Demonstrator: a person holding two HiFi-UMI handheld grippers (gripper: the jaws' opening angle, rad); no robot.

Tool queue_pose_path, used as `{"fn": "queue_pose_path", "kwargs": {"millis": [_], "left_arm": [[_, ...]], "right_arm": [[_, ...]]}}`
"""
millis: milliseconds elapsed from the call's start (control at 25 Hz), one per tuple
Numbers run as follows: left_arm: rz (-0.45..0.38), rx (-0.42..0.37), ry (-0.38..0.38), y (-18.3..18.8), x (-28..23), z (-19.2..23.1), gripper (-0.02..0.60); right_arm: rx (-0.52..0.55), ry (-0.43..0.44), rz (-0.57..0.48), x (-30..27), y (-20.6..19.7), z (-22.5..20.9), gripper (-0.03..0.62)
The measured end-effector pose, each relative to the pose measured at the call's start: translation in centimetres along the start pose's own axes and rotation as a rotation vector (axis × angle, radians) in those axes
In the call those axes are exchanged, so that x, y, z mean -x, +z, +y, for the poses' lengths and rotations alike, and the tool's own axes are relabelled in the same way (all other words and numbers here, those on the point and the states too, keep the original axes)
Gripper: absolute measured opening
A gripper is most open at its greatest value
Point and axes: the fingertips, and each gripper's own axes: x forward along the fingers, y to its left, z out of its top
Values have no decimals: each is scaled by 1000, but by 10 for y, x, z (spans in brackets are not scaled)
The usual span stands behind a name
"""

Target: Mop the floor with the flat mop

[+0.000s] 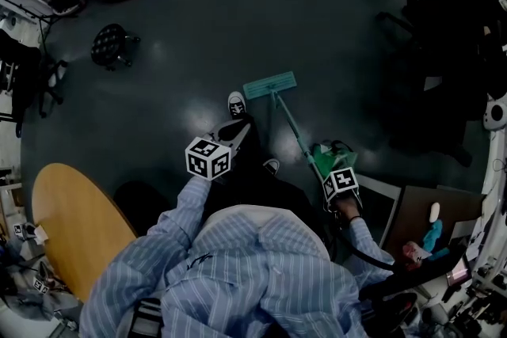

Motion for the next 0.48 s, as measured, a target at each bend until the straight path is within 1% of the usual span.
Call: {"fn": "queue_pose_path", "kwargs": {"millis": [160, 480], "left_arm": [[9, -11, -18, -3, -5, -7, 35], [18, -26, -25, 3, -9, -6, 35]], "right_arm": [[-9, 2, 8, -5, -17, 0, 71], [-23, 19, 13, -10, -16, 9, 71]]}}
